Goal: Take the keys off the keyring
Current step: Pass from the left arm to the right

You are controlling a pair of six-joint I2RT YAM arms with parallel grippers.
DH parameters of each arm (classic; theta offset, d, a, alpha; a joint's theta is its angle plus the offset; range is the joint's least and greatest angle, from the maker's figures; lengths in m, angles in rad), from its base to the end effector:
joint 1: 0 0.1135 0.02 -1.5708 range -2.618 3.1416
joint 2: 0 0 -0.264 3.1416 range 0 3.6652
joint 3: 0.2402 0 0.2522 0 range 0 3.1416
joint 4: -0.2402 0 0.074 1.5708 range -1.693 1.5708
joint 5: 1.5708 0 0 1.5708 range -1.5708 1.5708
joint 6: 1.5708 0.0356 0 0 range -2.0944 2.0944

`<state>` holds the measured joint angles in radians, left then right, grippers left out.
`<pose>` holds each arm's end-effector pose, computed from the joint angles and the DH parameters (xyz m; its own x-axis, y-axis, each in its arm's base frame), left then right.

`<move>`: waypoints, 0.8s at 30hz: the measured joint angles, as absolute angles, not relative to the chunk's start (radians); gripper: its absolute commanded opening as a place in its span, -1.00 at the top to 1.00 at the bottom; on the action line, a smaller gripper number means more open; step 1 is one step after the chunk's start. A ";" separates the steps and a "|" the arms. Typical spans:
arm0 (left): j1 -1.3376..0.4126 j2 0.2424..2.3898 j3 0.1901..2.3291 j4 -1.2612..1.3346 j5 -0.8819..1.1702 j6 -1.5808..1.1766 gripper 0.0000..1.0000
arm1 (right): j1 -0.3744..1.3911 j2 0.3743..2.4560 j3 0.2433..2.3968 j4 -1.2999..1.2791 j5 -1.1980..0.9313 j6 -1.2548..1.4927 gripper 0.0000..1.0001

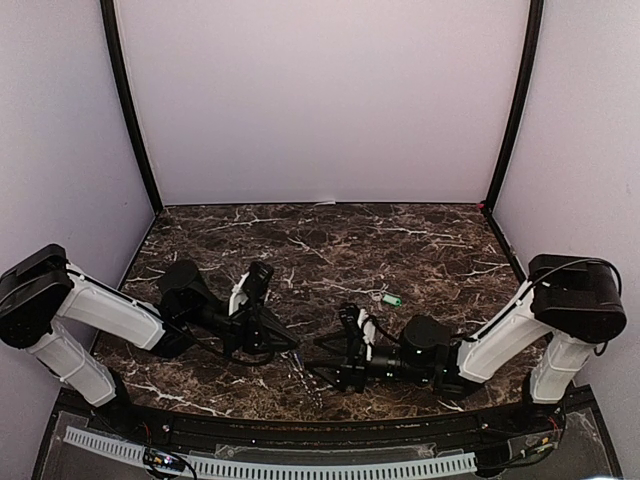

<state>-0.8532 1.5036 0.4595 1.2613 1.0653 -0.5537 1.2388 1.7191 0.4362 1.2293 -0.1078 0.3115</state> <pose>0.1517 -0.2212 0.2150 -0.3667 0.0329 -0.9297 0.8627 -0.3620 -0.3531 0.0926 0.2804 0.1509 -0.3154 0.0200 -0.9487 -0.9226 0.2273 0.3115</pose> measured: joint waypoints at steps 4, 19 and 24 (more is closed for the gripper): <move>-0.852 1.504 0.460 1.229 1.071 -0.541 1.00 | 1.277 1.758 0.505 1.212 -0.094 0.254 -0.27; -0.851 1.504 0.475 1.187 1.082 -0.516 1.00 | 1.318 1.834 0.630 1.130 -0.043 0.085 0.55; -0.850 1.497 0.474 1.156 1.069 -0.498 1.00 | 1.334 1.834 0.630 1.120 0.046 0.076 1.00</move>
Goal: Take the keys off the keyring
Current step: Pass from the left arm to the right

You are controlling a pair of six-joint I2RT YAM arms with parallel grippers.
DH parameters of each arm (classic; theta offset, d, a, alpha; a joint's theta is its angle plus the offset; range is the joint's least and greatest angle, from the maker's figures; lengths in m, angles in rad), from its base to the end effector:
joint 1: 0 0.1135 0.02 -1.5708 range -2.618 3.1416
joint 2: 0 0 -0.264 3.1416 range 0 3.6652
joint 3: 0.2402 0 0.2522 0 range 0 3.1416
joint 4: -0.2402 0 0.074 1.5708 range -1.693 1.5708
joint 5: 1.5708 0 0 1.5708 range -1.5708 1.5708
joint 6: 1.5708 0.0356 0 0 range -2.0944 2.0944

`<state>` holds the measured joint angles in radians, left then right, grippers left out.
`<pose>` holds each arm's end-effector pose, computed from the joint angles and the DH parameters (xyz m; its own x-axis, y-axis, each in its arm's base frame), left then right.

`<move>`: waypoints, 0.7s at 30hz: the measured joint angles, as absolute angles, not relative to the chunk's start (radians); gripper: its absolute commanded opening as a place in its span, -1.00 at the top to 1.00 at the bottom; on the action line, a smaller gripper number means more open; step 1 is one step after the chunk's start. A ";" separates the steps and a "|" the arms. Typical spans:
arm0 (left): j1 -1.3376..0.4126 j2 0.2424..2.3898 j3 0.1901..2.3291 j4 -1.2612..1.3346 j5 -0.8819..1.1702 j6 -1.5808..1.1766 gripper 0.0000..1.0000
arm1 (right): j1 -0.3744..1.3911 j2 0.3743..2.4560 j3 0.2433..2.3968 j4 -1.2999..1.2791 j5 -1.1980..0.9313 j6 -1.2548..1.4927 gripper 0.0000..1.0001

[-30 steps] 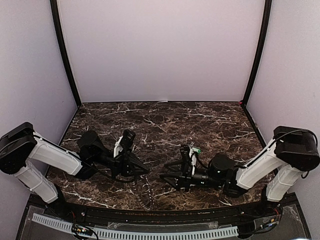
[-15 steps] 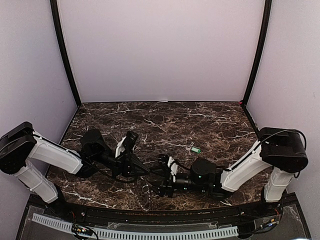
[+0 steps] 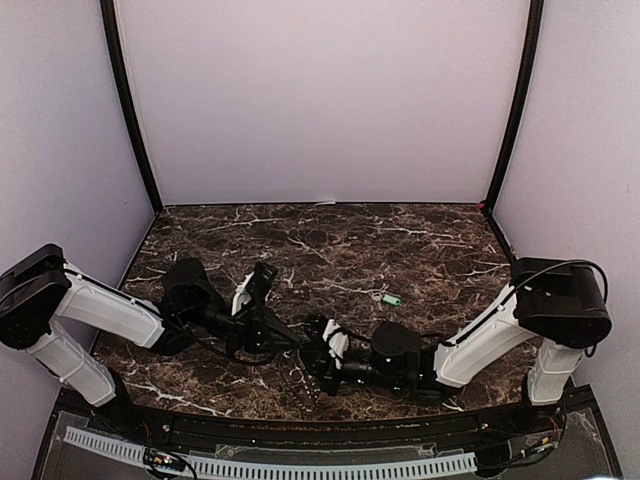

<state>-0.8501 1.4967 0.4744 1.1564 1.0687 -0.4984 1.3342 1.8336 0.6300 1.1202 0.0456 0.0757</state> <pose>0.1545 -0.2232 0.2112 -0.3694 0.0720 -0.9265 0.8633 -0.3424 -0.3708 0.0817 0.3318 0.1522 -0.0921 -0.0597 -0.9940 -0.9563 0.2836 0.0716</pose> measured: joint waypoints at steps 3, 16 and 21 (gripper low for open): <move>-0.848 1.483 0.474 1.137 1.053 -0.485 0.80 | 1.342 1.832 0.630 1.121 0.113 0.066 1.00; -0.826 1.229 0.445 0.871 0.865 -0.417 0.03 | 1.383 1.799 0.603 1.105 0.343 -0.054 1.00; -0.820 1.192 0.491 0.690 0.816 -0.369 0.11 | 1.387 1.766 0.598 1.098 0.361 -0.096 1.00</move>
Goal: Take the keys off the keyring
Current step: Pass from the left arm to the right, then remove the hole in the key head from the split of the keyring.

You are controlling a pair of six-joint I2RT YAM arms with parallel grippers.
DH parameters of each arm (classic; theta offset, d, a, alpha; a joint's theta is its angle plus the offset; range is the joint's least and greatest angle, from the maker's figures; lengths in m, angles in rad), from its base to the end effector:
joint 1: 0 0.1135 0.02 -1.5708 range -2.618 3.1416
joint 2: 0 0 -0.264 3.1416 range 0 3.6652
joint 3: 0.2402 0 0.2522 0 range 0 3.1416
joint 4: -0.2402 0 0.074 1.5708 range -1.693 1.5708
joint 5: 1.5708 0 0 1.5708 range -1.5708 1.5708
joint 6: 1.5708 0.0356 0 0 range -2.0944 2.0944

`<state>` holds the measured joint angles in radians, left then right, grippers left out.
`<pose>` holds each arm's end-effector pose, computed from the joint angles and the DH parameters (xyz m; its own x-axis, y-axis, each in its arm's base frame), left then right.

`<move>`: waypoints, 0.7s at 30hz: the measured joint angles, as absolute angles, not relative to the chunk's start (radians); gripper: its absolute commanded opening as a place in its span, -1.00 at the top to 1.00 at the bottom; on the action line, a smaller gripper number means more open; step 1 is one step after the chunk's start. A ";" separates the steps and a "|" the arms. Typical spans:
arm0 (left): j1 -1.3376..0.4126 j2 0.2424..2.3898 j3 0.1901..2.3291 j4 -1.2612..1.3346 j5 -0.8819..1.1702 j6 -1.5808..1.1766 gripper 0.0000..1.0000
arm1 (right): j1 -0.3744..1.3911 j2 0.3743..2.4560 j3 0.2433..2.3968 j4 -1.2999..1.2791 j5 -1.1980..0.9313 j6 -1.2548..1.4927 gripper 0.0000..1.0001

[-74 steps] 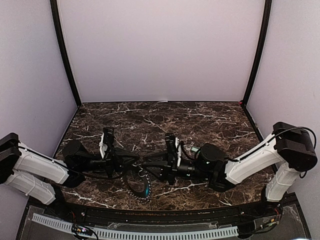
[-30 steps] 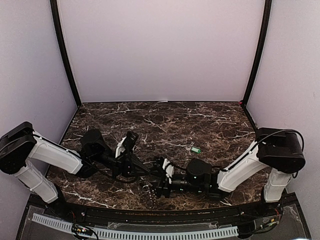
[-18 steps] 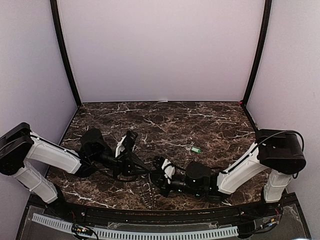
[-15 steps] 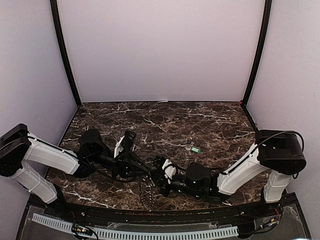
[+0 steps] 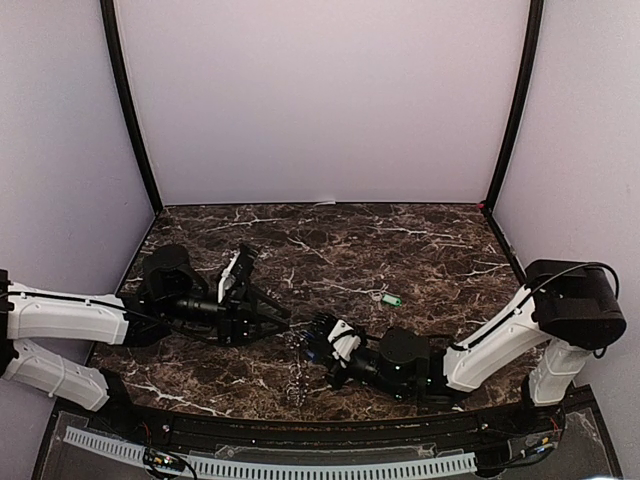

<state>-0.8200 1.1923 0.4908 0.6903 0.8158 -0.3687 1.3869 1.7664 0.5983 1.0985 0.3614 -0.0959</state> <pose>0.1493 -0.1980 0.2455 -0.3668 0.0310 -0.9298 0.9280 -0.0576 -0.3680 0.0726 0.3217 0.1632 0.0692 -0.1176 -0.9906 -0.8524 0.5089 -0.1200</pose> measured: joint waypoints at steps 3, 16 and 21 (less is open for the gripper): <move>-0.820 1.209 0.514 0.586 0.804 -0.322 0.18 | 1.387 1.757 0.589 1.100 0.361 -0.105 1.00; -0.820 1.277 0.537 0.522 0.857 -0.239 0.68 | 1.387 1.756 0.582 1.121 0.337 -0.109 1.00; -0.822 1.281 0.537 0.525 0.867 -0.233 0.82 | 1.387 1.756 0.582 1.121 0.337 -0.112 1.00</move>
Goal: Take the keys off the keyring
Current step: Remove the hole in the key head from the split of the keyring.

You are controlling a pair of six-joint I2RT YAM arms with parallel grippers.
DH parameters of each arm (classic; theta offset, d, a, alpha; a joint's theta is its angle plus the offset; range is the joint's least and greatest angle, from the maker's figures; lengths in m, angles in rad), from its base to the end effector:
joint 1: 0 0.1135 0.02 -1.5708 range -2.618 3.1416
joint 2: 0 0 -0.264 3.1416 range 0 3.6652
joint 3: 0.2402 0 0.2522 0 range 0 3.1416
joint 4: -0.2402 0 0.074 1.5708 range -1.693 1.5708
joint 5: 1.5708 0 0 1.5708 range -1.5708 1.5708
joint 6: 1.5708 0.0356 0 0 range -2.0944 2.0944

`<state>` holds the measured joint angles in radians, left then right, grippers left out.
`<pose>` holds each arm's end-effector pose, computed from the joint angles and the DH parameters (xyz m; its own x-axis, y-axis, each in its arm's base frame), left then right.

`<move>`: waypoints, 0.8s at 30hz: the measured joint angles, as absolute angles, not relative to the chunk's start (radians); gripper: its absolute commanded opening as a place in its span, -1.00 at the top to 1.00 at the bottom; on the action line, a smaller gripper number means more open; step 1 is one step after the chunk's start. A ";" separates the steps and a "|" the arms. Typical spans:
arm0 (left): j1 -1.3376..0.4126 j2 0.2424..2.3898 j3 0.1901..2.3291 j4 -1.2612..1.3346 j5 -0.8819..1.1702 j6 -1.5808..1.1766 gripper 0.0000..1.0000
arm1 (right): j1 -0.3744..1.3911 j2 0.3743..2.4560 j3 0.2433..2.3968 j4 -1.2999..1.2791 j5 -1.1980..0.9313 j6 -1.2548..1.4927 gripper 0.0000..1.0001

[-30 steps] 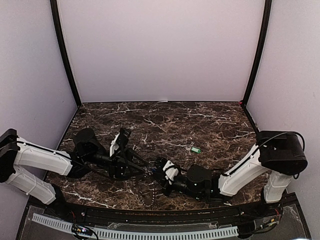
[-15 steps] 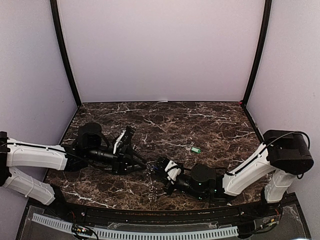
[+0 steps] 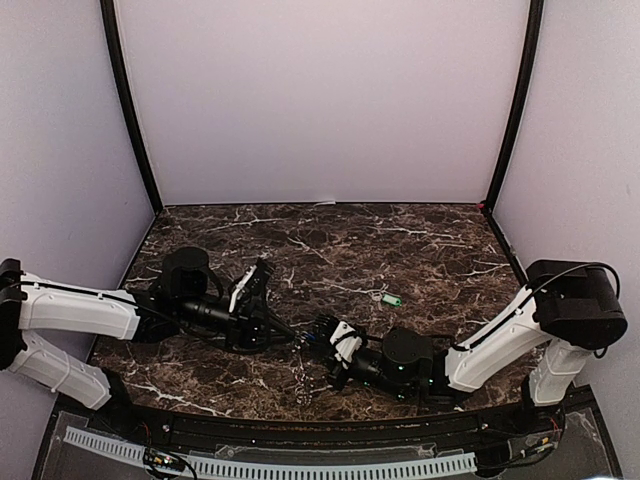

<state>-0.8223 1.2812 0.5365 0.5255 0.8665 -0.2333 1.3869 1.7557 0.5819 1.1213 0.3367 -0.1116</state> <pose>0.1571 -0.2091 0.2235 -0.3707 0.1791 -0.9113 0.9199 -0.0647 -0.3869 0.0712 0.3184 0.1646 0.0871 -0.1066 -0.9905 -0.8633 0.4881 -0.1284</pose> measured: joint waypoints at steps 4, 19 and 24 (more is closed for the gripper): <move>-0.828 1.304 0.537 0.526 0.876 -0.232 0.82 | 1.387 1.756 0.582 1.122 0.335 -0.111 1.00; -0.834 1.330 0.537 0.529 0.850 -0.228 0.46 | 1.387 1.756 0.581 1.126 0.332 -0.107 1.00; -0.835 1.330 0.537 0.531 0.831 -0.223 0.40 | 1.386 1.756 0.578 1.125 0.333 -0.104 1.00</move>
